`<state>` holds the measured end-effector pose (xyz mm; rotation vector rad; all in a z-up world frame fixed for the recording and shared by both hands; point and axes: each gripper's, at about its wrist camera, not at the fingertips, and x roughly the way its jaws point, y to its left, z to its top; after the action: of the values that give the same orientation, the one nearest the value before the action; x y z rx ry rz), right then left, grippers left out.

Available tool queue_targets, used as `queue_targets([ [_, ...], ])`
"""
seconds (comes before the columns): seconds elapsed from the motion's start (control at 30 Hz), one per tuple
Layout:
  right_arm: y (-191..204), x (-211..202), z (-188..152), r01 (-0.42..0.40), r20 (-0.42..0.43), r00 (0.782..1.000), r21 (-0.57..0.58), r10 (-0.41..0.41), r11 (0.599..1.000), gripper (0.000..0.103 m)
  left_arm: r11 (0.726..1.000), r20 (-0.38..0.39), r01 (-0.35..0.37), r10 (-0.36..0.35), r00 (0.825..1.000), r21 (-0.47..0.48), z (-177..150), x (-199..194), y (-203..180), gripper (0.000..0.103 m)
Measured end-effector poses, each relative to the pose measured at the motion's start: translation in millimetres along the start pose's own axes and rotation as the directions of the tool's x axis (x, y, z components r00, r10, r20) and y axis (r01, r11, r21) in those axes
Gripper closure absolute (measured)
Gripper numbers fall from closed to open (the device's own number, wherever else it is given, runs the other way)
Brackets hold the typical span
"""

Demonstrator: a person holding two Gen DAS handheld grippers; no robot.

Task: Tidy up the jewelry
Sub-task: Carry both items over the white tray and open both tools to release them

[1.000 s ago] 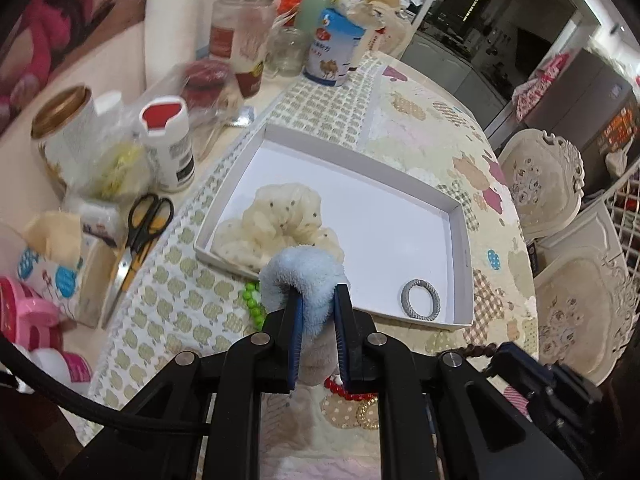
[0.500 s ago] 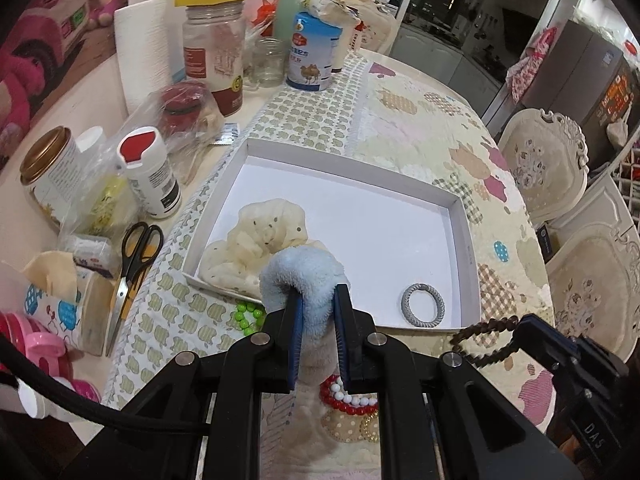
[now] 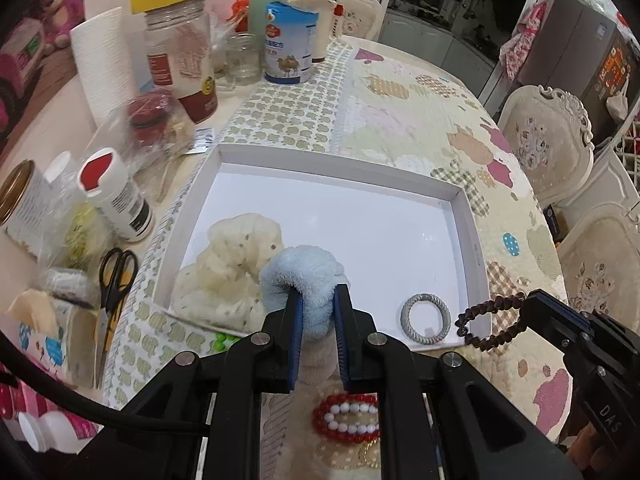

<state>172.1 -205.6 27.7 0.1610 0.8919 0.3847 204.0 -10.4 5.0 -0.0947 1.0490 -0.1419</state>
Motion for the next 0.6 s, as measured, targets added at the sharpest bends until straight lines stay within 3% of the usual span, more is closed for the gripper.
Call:
queue_targets([
  [0.6, -12, 60, 31, -0.008, -0.076, 0.997, 0.011, 0.009, 1.000, 0.095, 0.999, -0.036, -0.028, 0.030, 0.999, 0.040, 32, 57, -15, 0.090],
])
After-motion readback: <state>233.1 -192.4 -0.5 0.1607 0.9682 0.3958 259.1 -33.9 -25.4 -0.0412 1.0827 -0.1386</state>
